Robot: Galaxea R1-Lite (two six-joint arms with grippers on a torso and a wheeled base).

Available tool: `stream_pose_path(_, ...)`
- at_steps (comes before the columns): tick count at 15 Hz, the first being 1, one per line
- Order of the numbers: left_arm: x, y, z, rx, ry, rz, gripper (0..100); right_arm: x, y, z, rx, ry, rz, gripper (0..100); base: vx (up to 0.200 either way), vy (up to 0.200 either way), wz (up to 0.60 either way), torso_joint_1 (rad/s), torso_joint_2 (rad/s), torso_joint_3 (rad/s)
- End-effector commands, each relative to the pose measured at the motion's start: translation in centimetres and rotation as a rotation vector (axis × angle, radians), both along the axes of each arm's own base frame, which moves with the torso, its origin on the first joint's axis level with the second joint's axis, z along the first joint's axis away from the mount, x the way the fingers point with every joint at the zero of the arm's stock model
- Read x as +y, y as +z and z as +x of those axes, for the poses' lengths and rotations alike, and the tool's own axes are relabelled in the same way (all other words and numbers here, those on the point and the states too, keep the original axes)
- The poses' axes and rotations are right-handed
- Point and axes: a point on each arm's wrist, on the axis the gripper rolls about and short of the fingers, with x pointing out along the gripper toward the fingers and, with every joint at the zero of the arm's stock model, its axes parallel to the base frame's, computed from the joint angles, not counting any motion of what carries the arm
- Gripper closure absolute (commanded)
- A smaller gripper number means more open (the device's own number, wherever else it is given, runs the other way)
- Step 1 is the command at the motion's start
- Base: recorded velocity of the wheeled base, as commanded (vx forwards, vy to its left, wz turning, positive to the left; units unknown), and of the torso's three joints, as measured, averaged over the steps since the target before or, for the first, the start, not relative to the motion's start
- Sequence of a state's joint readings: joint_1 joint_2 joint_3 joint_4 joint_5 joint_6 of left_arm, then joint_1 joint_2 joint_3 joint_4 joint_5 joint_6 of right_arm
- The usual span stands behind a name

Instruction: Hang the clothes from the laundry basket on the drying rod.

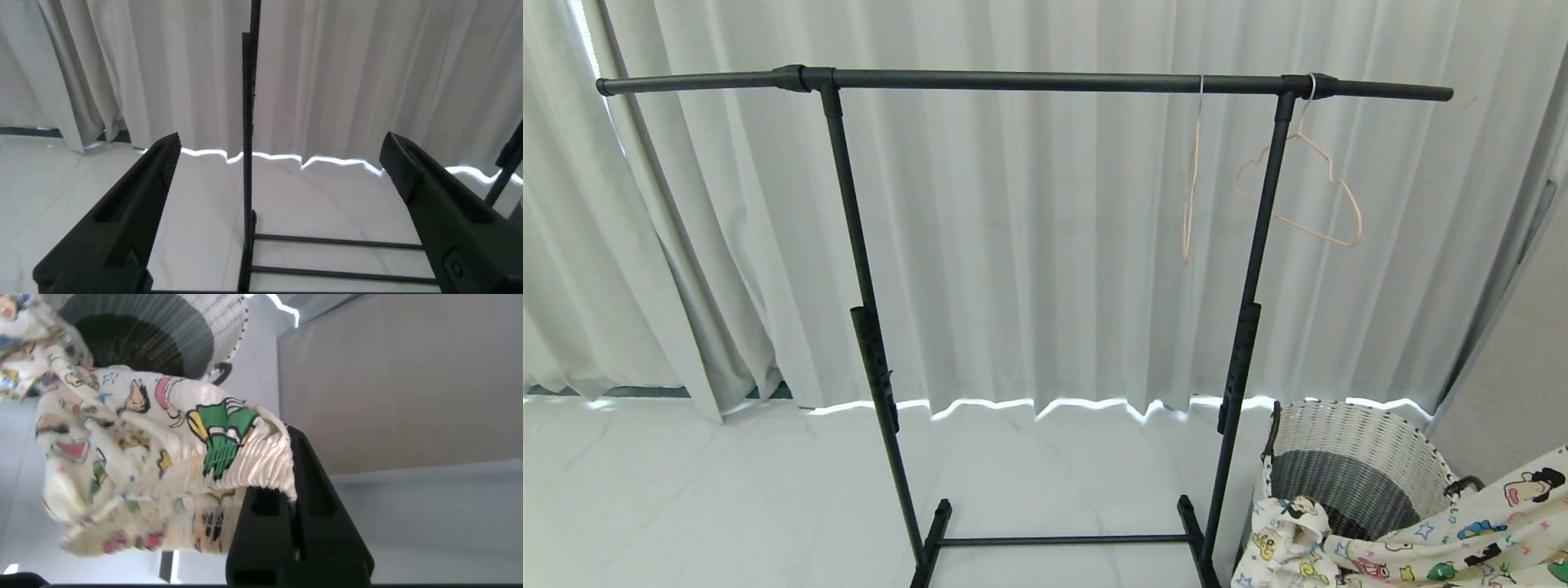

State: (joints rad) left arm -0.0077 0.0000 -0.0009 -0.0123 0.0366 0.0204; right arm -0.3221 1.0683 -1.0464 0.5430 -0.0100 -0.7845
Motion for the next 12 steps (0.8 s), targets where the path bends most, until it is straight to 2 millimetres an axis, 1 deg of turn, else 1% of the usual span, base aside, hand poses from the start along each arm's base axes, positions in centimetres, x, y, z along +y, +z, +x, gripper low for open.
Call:
stream_pose_path(1, 0.0, 0.0, 0.0, 0.001, 0.000, 0.000, 0, 0.3, 1.0, 0.0, -0.023, 0.027, -0.004, 100, -0.200, 0.000, 0.00, 0.002, 0.00, -0.002)
stream_pose_path(3, 0.0, 0.0, 0.0, -0.001, 0.000, 0.000, 0, 1.0, 1.5, 0.2, -0.043, 0.092, -0.007, 100, -0.200, 0.000, 0.00, 0.002, 0.00, 0.002)
stream_pose_path(5, 0.0, 0.0, 0.0, -0.001, 0.002, -0.001, 0, 1.8, 2.3, 1.1, -0.059, 0.166, -0.001, 100, -0.200, 0.000, 0.00, 0.000, 0.00, 0.005)
stream_pose_path(8, 0.0, 0.0, 0.0, -0.001, 0.000, 0.000, 0, 3.6, 2.0, 1.8, -0.046, 0.280, 0.055, 100, 0.000, 0.000, 0.00, 0.000, 0.00, 0.000)
stream_pose_path(10, 0.0, 0.0, 0.0, -0.002, 0.000, -0.001, 0, 6.1, 1.6, 2.8, -0.014, 0.389, 0.147, 100, 0.000, 0.000, 0.00, 0.000, 0.00, 0.000)
stream_pose_path(11, 0.0, 0.0, 0.0, 0.000, 0.000, 0.006, 0, 7.1, 1.2, 3.0, 0.007, 0.417, 0.172, 100, 0.000, 0.000, 0.00, 0.000, 0.00, 0.000)
stream_pose_path(12, 0.0, 0.0, 0.0, -0.002, 0.000, 0.010, 0, 8.3, -0.1, 3.1, 0.064, 0.455, 0.200, 100, 0.000, 0.000, 0.00, 0.000, 0.00, 0.000)
